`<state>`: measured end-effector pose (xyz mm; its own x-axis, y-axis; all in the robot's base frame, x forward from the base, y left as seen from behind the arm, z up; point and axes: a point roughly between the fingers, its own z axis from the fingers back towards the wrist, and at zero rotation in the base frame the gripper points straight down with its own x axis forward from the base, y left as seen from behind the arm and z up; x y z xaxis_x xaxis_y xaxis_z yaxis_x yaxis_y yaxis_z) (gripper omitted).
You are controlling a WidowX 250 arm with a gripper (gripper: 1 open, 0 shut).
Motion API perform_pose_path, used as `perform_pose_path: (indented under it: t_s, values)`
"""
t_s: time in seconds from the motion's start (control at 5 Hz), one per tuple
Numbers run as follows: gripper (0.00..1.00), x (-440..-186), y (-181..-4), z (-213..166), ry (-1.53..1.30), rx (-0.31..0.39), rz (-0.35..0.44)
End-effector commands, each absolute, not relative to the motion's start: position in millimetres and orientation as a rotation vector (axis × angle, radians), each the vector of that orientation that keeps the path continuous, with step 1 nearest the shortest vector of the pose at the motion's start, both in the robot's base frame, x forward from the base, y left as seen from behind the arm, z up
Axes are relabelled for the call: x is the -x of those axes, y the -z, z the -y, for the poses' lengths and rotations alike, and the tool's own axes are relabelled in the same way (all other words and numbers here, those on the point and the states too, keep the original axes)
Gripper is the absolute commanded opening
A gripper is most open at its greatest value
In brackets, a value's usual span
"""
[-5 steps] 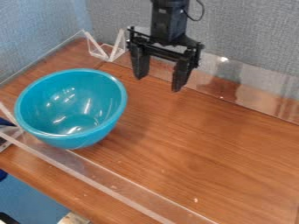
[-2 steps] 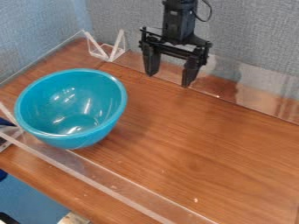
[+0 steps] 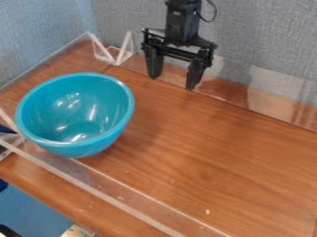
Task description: Put the mushroom in the blue bowl
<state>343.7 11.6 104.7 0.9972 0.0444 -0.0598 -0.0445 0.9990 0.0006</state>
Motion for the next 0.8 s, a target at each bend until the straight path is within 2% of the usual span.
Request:
perform_pose_path:
  t_s: [0.0,0.6]
  values:
    - [1.0,-353.1,-119.8,-20.5,-0.063,-0.005,0.004]
    - [1.0,-360.4,-115.1,-27.4,-0.088,-0.012,0.008]
